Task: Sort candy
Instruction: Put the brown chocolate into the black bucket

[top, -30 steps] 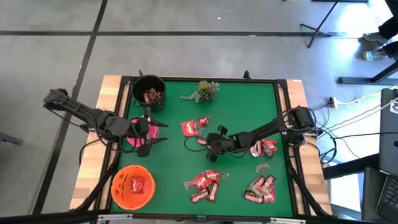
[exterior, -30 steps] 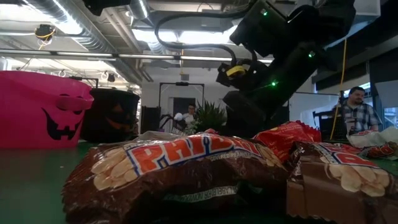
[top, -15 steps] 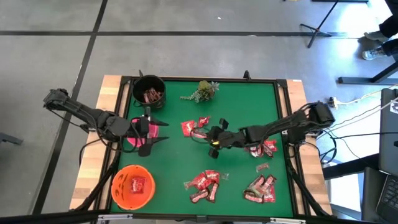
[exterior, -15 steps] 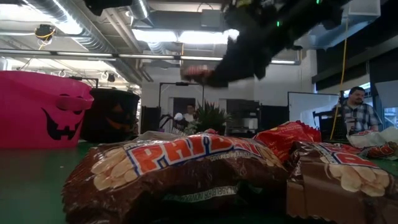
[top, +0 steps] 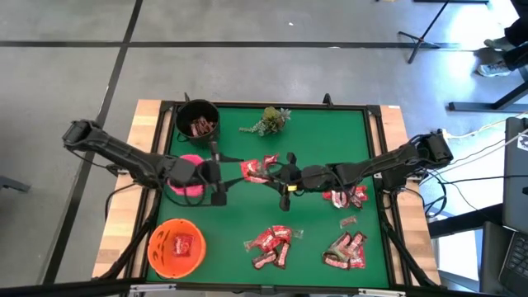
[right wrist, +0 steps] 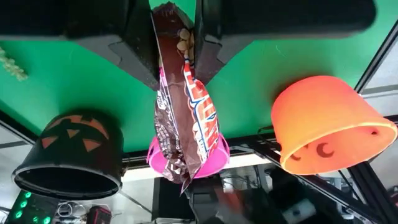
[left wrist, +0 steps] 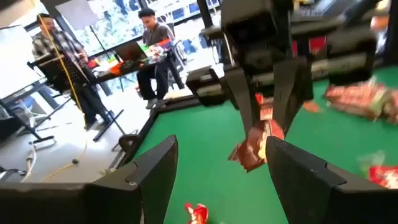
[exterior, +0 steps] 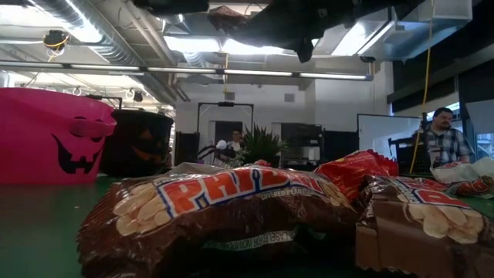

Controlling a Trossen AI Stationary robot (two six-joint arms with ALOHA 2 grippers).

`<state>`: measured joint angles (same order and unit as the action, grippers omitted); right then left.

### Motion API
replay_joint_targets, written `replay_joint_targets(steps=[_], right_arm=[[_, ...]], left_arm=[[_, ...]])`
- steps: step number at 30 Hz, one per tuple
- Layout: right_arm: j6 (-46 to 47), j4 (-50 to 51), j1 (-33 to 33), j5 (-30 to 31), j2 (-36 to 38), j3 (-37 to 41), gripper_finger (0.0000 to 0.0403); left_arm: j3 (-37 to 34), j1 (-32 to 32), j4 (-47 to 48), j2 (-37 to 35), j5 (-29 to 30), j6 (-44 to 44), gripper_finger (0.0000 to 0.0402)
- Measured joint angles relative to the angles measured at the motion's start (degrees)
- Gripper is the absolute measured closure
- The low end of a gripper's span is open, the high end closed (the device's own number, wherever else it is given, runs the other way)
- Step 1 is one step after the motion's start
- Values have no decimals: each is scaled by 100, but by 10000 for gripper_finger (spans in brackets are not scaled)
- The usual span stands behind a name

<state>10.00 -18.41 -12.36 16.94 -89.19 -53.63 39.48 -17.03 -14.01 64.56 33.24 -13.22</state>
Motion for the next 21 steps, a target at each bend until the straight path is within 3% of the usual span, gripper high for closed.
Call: replay_joint_targets(steps=[7,17,21], right_arm=[[-2,-3,0,-1,0,0,329],[-3,-115,0,-6,0,0,329],[-2,-113,0,-6,0,0,329]], left_arm=[[0,206,-211,461,-865,95,168],[0,217,-383,531,-832,112,168],[0,217,-381,530,-832,113,191]])
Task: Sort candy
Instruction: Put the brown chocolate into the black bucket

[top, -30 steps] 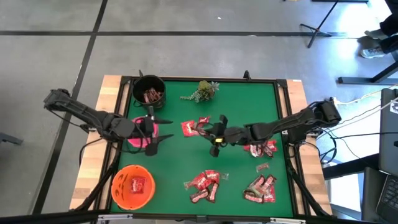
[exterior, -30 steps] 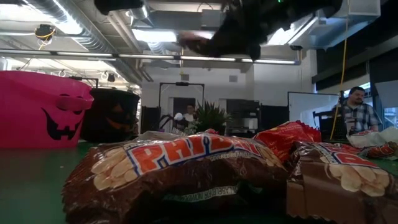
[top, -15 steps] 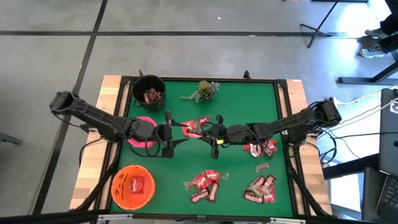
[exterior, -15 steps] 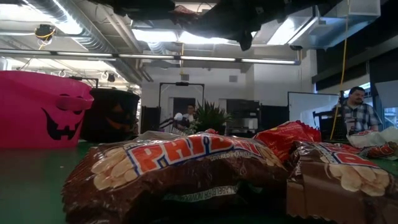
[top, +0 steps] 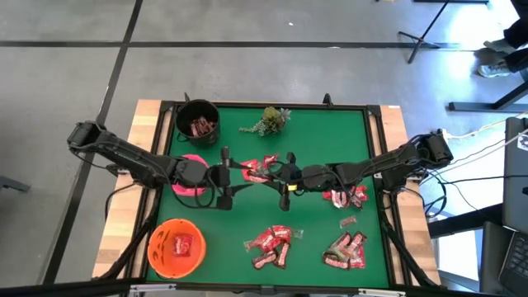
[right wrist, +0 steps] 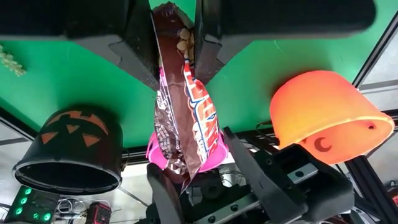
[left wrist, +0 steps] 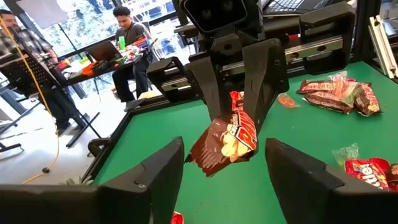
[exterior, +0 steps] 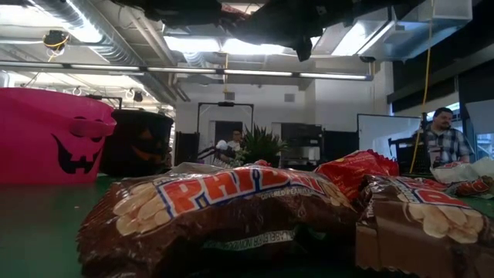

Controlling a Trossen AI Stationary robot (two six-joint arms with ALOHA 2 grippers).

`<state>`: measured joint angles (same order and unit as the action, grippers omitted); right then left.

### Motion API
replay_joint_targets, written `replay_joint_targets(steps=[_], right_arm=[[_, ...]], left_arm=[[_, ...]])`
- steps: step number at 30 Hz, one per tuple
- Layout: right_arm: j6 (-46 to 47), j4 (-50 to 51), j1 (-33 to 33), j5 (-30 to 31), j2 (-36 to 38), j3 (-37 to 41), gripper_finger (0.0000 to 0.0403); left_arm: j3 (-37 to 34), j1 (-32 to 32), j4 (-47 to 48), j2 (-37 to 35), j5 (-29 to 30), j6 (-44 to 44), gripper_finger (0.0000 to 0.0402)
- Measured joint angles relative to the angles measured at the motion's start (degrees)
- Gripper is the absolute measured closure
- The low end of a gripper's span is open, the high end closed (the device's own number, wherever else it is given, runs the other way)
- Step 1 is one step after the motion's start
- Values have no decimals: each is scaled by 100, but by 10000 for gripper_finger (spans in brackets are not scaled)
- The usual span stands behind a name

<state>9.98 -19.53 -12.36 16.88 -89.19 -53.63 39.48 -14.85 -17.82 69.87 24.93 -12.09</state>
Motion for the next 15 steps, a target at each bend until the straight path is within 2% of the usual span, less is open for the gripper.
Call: replay_joint_targets(steps=[3,11,15], right_arm=[[0,-4,0,0,0,0,329],[-2,16,0,-9,0,2,329],[-55,21,0,66,14,2,323]], left_arm=[[0,0,1,0,-12,-3,233],[0,0,4,0,-55,-163,385],[0,0,8,0,-67,-203,397]])
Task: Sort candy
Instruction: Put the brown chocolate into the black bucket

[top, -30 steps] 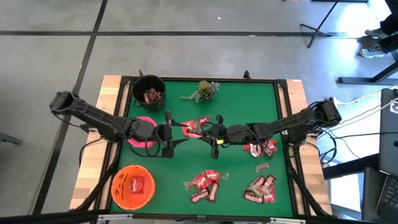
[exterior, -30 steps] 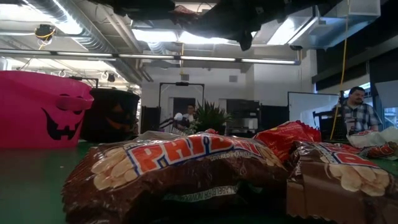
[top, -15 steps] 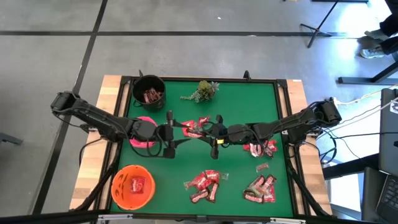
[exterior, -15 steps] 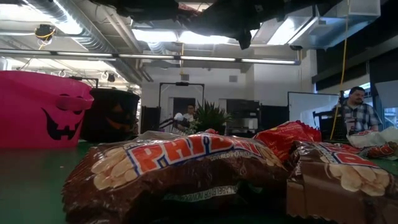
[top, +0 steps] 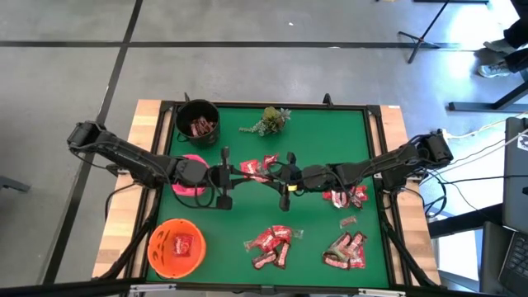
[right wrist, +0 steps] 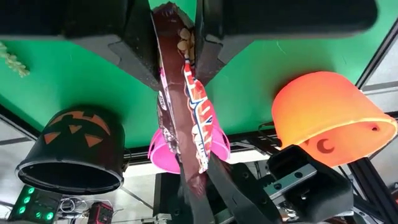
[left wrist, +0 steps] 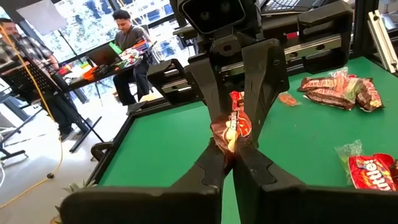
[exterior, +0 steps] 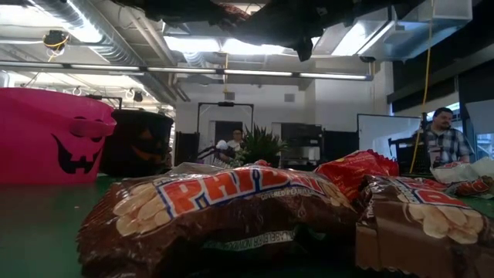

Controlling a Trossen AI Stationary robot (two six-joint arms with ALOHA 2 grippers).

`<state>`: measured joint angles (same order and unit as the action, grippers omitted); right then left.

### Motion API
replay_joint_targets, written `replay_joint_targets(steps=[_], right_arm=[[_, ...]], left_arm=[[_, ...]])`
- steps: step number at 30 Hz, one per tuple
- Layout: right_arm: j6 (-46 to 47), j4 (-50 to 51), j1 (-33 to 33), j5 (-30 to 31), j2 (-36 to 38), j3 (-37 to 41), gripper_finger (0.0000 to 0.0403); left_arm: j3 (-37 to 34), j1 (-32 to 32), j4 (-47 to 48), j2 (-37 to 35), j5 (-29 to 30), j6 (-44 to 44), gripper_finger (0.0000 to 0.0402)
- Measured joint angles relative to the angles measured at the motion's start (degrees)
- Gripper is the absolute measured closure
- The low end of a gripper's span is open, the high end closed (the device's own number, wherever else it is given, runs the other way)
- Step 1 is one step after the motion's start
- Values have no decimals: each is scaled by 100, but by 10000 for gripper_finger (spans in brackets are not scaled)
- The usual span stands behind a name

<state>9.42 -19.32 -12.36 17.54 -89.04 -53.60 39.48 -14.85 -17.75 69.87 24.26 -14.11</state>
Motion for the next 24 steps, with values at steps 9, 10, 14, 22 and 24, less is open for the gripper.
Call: replay_joint_targets(steps=[9,10,14,22,24], right_arm=[[-236,411,-4,239,512,4,206],[-237,487,-4,350,595,4,191],[-232,812,-12,662,915,0,151],[-239,1394,-311,1244,1283,0,149],[-233,1549,-398,1447,1327,0,154]], left_arm=[[58,56,448,-155,376,-198,401],[120,98,590,-199,460,-198,401],[331,292,1480,-501,1001,-179,401],[474,1173,2920,-1493,1165,-106,401],[474,1439,3240,-1770,1106,-100,401]])
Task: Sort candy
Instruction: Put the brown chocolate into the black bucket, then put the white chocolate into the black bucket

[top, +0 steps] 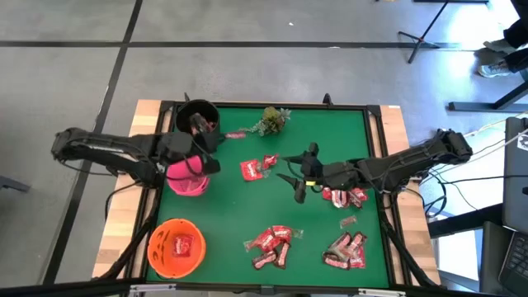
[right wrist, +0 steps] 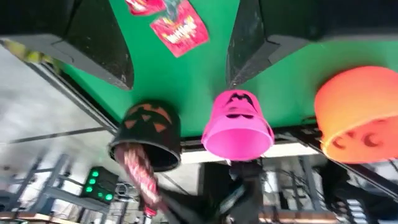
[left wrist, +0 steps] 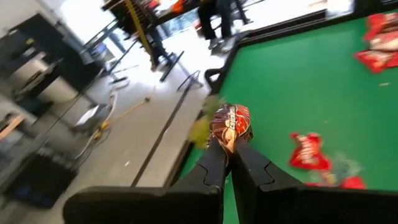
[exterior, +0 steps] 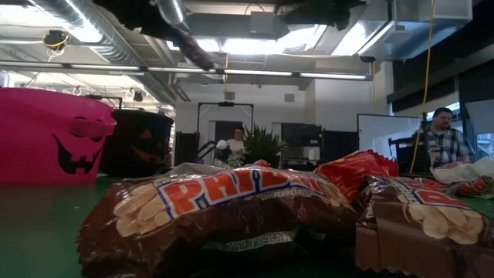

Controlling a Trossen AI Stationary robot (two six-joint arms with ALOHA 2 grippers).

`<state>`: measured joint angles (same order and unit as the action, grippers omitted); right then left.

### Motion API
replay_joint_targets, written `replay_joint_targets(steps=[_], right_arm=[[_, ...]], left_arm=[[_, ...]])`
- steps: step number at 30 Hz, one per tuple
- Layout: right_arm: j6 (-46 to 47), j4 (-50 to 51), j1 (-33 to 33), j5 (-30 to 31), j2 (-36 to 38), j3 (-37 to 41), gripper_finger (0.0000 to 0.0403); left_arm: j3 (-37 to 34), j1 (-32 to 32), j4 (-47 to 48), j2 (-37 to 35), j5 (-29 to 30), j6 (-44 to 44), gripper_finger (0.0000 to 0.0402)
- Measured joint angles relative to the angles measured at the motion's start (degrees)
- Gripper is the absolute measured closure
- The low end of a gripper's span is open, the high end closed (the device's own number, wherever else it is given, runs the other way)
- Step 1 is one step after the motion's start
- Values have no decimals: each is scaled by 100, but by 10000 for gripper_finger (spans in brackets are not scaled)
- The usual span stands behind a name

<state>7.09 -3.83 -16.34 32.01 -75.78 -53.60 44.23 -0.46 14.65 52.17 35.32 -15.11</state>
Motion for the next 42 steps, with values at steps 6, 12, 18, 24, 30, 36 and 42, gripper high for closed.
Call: replay_joint_targets(steps=[6,12,18,24,30,36,42], right_arm=[[10,251,-238,395,14,0,168],[41,279,-292,447,14,0,171],[63,286,-288,447,12,0,172],[76,337,-288,446,10,0,172],[79,402,-286,446,10,0,172],[76,402,-277,446,10,0,172],[74,402,-277,446,10,0,172]], left_arm=[[0,861,1061,-829,-115,139,401],[2,1792,1962,-1402,-466,553,402],[2,2543,2617,-1413,-742,1082,401],[2,2896,2634,-1233,-703,1621,394],[2,3123,2702,-1104,-541,1758,347],[2,3158,2697,-1049,-543,1733,280],[2,3160,2692,-1057,-545,1711,231]])
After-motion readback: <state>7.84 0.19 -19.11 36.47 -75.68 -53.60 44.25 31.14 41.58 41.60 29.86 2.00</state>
